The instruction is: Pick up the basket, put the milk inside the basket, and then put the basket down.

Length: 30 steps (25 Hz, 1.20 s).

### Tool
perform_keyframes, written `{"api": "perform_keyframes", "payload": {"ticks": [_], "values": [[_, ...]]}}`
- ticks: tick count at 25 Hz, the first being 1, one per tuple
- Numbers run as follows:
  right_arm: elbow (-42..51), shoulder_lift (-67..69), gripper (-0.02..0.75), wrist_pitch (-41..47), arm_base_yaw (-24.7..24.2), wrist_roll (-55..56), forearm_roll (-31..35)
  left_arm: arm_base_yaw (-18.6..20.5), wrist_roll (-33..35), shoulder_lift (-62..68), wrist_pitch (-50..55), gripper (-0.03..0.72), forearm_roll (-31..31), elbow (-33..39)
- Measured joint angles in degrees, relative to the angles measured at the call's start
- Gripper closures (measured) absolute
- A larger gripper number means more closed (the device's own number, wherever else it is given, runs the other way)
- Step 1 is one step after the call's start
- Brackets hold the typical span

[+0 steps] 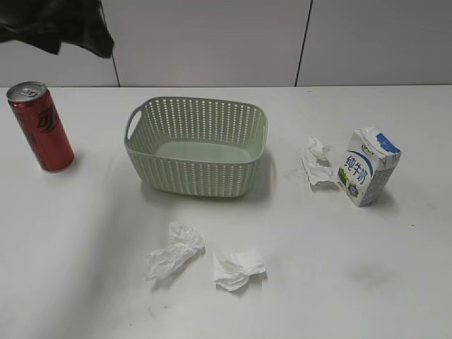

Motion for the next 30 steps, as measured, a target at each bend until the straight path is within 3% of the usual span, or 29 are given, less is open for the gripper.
{"api": "perform_keyframes", "payload": {"ticks": [12, 19, 22, 27, 30], "values": [[0.0, 0.0, 0.185, 0.0, 0.0, 0.0, 0.0, -0.45, 0.0, 25.97, 0.13, 0.085, -0.13, -12.18], [0.0, 0.0, 0.185, -0.02, 0.0, 0.0, 0.0, -0.45, -1.2, 33.01, -3.02, 0.109, -0.13, -13.88], [0.0, 0.0, 0.185, -0.02, 0.0, 0.0, 0.0, -0.45, -4.52, 34.03, -4.16, 0.217, 0.44, -13.9], [0.0, 0.0, 0.185, -0.07, 0.0, 0.0, 0.0, -0.45, -6.36, 34.87, -4.75, 0.571, 0.96, -13.9], [0.0, 0.0, 0.185, -0.07, 0.0, 0.0, 0.0, -0.45, -8.26, 34.92, -5.34, 0.683, 0.96, -13.94]]}}
